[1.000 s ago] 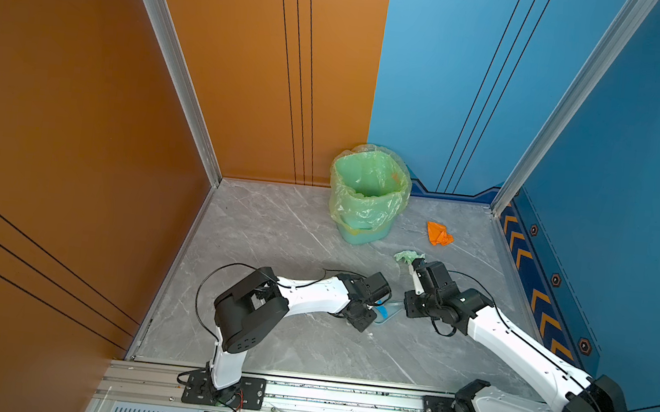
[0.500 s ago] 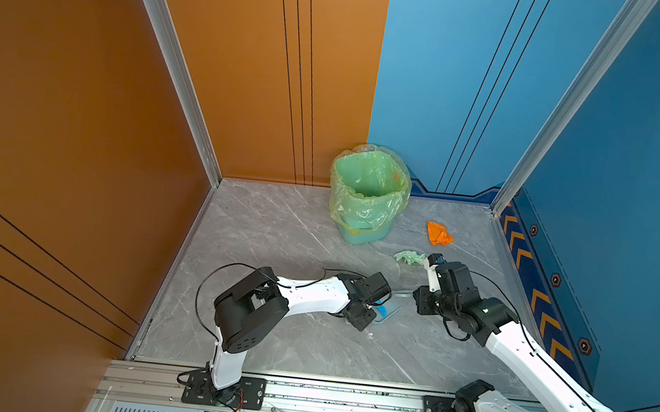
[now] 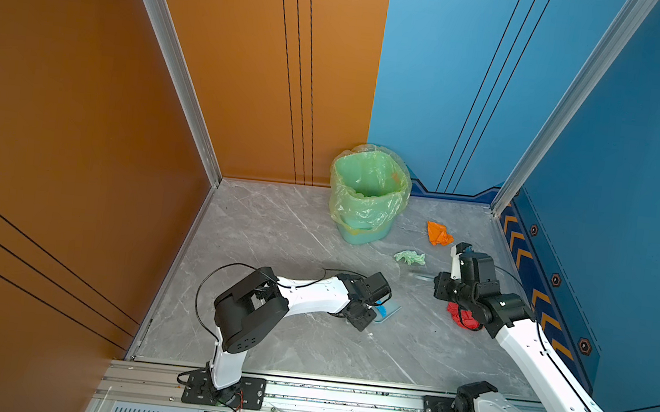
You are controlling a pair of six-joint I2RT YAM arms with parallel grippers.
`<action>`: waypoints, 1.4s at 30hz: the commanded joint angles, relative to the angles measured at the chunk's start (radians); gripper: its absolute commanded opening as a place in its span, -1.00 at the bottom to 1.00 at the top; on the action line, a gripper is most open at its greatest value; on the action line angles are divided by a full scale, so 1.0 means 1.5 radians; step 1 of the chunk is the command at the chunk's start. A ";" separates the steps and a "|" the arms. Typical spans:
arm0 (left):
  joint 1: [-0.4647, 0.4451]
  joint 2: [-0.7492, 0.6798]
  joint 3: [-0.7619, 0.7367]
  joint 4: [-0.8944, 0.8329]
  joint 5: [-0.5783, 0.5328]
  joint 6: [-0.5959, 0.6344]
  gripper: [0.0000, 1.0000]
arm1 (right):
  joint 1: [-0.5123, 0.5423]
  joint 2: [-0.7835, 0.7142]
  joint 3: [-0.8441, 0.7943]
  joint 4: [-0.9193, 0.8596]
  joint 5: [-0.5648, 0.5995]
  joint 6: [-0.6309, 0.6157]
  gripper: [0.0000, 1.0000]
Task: Sweep away the paper scraps from the table
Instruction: 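Move the right brush past the bin to behind the light green scrap, then sweep the light green scrap toward the dustpan with the right brush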
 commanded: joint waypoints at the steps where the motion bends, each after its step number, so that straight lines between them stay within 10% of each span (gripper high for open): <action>1: -0.001 -0.012 0.005 -0.021 -0.014 0.004 -1.00 | -0.029 0.034 0.031 0.060 0.027 0.015 -1.00; 24: -0.001 0.000 0.007 -0.021 -0.012 -0.001 -1.00 | -0.024 0.415 0.228 0.206 0.048 -0.021 -1.00; 42: -0.002 0.009 0.008 -0.024 -0.018 -0.001 -1.00 | 0.062 0.379 0.114 0.171 0.032 0.025 -1.00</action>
